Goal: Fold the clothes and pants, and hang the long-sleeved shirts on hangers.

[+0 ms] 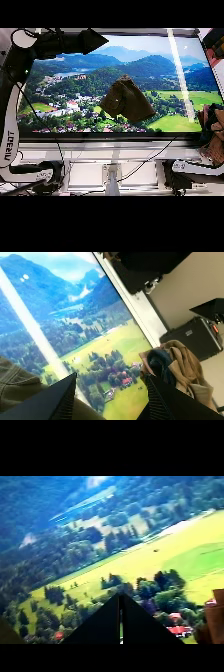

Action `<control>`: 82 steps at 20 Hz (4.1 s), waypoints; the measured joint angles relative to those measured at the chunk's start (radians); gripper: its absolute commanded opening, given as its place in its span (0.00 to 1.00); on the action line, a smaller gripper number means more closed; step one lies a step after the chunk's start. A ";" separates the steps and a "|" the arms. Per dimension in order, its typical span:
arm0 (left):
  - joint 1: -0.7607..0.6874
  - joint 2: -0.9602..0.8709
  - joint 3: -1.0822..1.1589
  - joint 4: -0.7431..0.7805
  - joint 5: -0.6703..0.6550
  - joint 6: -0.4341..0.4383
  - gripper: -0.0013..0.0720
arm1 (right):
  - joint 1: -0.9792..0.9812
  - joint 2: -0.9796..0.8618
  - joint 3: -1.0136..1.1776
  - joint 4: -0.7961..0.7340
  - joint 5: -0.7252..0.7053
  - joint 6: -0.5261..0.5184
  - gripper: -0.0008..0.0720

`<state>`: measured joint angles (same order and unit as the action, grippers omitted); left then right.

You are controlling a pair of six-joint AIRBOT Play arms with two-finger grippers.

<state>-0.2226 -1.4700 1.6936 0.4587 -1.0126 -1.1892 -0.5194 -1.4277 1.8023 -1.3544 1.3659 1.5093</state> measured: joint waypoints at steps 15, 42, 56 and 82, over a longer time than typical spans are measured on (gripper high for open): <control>0.095 0.369 -0.150 0.128 -0.310 0.062 0.66 | 0.158 0.594 -0.532 0.142 -0.038 -0.225 0.05; 0.098 0.461 -0.624 0.494 -0.087 0.068 0.85 | 0.159 0.739 -0.898 0.203 -0.212 -0.268 0.79; -0.100 -0.008 -0.759 0.026 0.310 0.003 0.88 | 0.159 0.714 -0.935 0.231 -0.296 -0.273 0.79; -0.216 0.065 -0.812 0.296 0.363 -0.419 0.86 | 0.159 0.714 -0.935 0.232 -0.264 -0.274 0.79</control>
<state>-0.4389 -1.4048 0.8814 0.7551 -0.6495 -1.6081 -0.3603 -0.7139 0.8673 -1.1229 1.1019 1.2358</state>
